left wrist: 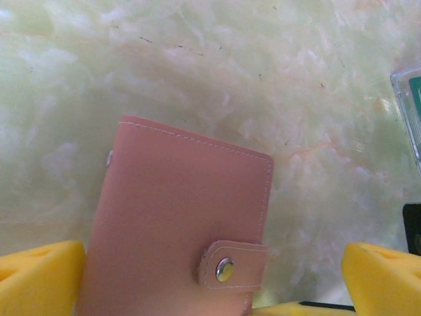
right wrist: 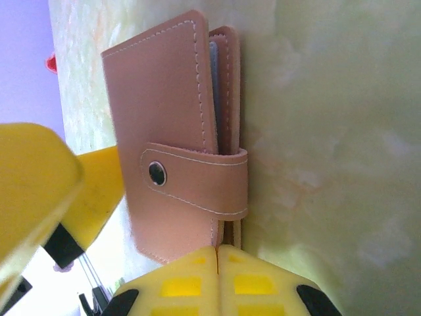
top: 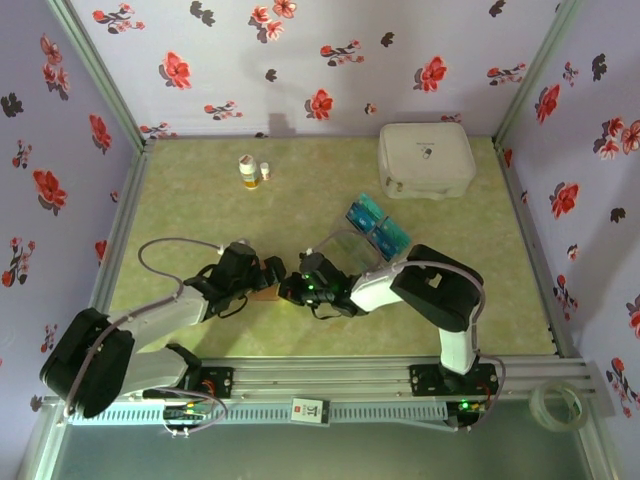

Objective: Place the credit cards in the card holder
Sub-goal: Pick up the card holder from the center of the table, then pass the card holder.

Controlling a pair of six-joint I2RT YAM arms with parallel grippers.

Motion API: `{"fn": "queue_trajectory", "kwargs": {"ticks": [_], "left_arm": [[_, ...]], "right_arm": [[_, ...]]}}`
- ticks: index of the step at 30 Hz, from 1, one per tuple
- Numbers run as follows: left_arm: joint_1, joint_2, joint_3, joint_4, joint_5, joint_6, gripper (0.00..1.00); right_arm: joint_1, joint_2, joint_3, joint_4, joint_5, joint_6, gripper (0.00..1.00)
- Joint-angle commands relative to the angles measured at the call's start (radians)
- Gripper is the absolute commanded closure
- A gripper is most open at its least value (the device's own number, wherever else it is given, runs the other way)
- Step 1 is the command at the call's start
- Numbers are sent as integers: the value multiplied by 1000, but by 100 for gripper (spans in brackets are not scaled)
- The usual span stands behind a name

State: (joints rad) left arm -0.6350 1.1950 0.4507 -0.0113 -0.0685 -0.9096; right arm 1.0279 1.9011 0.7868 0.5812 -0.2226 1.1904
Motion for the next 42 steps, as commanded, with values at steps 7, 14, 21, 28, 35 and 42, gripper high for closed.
{"fn": "queue_trajectory", "kwargs": {"ticks": [7,14,21,28,35,42], "left_arm": [[98,-73,177,-173,-9,122,0],[229,-28,231,-174,147,152,0],[294,28,242,-79,297,94,0],[301,65,211,149,424,-83,0],[299,88,198,332,474,-219,3],[286,118,186,455,504,-300,10]], "right_arm": [[-78,-206,-80,-80,-55,-118,100],[-143,-333,-64,-218,-86,-217,100],[-186,-414,-25,-264,-129,-253,100],[-193,-462,31,-261,-142,-242,100],[-193,-457,93,-219,-144,-215,100],[-193,-395,122,-124,-161,-169,100]]}}
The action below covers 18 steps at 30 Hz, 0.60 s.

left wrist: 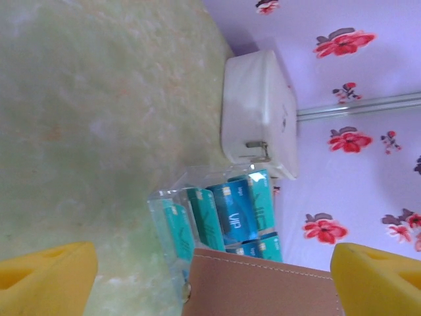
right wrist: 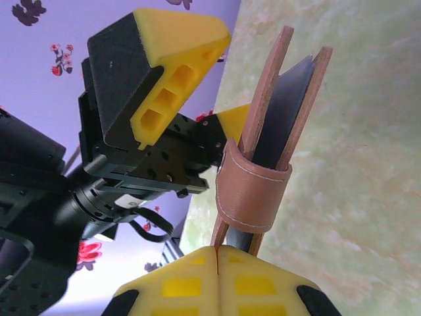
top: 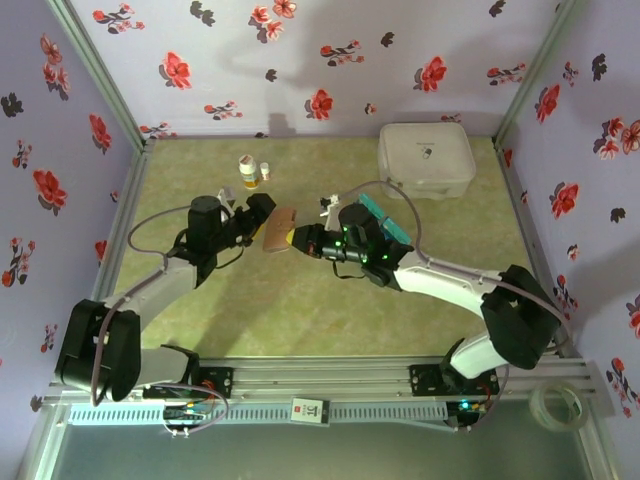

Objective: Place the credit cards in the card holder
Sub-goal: Pass the card holder.

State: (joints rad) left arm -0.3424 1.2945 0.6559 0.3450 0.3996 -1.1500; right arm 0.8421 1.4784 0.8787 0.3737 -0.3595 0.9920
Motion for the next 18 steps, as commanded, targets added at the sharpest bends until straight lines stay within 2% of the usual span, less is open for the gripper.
{"fn": "queue_trajectory", "kwargs": {"ticks": [1,6,13,18], "left_arm": [[-11,21,-19,110,37,-65,11],[-12,27,-32,166,44,-83,20],[-2,-1,-50,181,45,-63,42],[6,-7,-60,188,46,-59,44]], "right_arm": [[-6,36,31,95,-27,37,100],[-9,75,20,130,-33,50,100],[-35,85,-37,164,-28,63,100],[-44,95,-52,175,-29,69,100]]}}
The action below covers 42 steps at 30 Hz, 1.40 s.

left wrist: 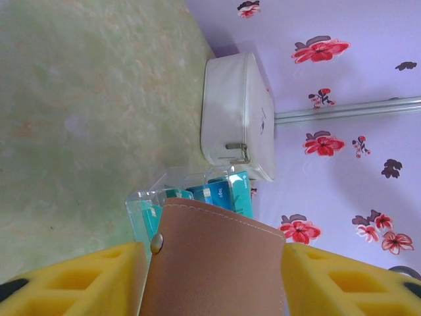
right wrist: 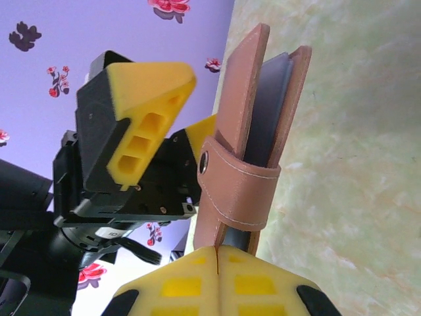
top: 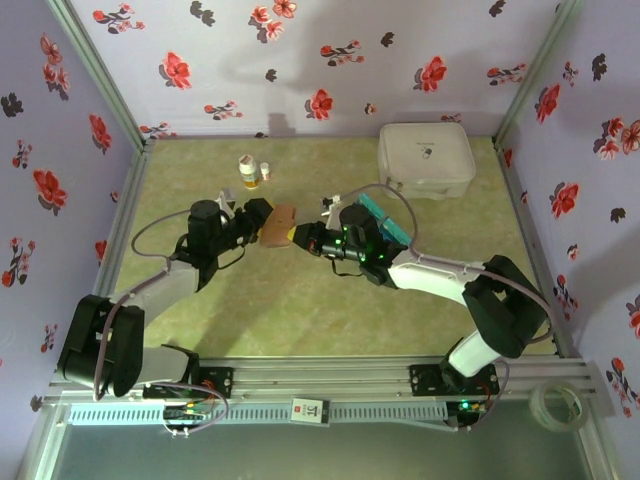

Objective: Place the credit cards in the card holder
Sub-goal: Pass the card holder, then open the button on the card holder.

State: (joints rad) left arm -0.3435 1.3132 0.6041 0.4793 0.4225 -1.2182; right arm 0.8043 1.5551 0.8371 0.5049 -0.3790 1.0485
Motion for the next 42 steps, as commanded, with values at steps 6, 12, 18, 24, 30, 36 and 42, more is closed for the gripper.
{"fn": "queue_trajectory", "kwargs": {"ticks": [6,12,18,24,30,36,42], "left_arm": [[7,-25,-6,77,24,12,50],[7,-17,-2,80,28,14,57],[7,-19,-9,85,29,28,75],[7,-31,-29,79,30,88,100],[-4,-63,-68,79,6,196,100],[-37,-99,-100,75,-72,212,100],[-61,-132,-122,62,-149,187,100]], "right_arm": [[-9,33,-12,58,-18,19,100],[-10,43,-14,73,-23,27,100],[-8,45,-14,72,-26,23,100],[-12,-37,29,-175,33,-115,67],[-12,-111,139,-555,193,-317,42],[15,-34,290,-719,288,-411,33],[75,61,406,-761,345,-452,32]]}}
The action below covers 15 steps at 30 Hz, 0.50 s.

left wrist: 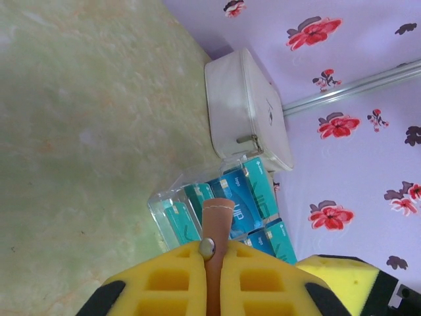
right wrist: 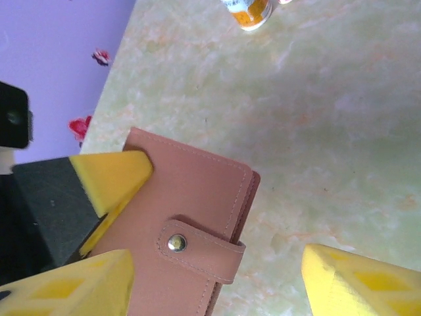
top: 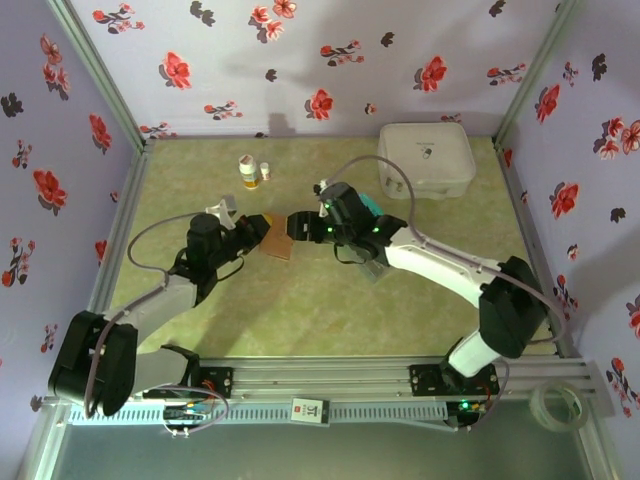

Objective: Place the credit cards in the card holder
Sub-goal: Open the button on the card holder.

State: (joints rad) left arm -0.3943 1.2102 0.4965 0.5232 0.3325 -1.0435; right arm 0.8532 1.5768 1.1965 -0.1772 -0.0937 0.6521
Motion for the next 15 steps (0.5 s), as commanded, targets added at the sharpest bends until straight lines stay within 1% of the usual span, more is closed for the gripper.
{"fn": "queue_trajectory", "kwargs": {"ticks": [1,7,15], "left_arm": [[-12,-32,-16,18,-67,8,100],[-19,-39,-17,12,-80,-1,100],[-28,-38,-15,10,-85,2,100]], "right_arm": [[34,51,57,-80,66,-59,32],[64,110,104,-76,81,-67,32],[71,164,145,-52,93,-58,32]]}}
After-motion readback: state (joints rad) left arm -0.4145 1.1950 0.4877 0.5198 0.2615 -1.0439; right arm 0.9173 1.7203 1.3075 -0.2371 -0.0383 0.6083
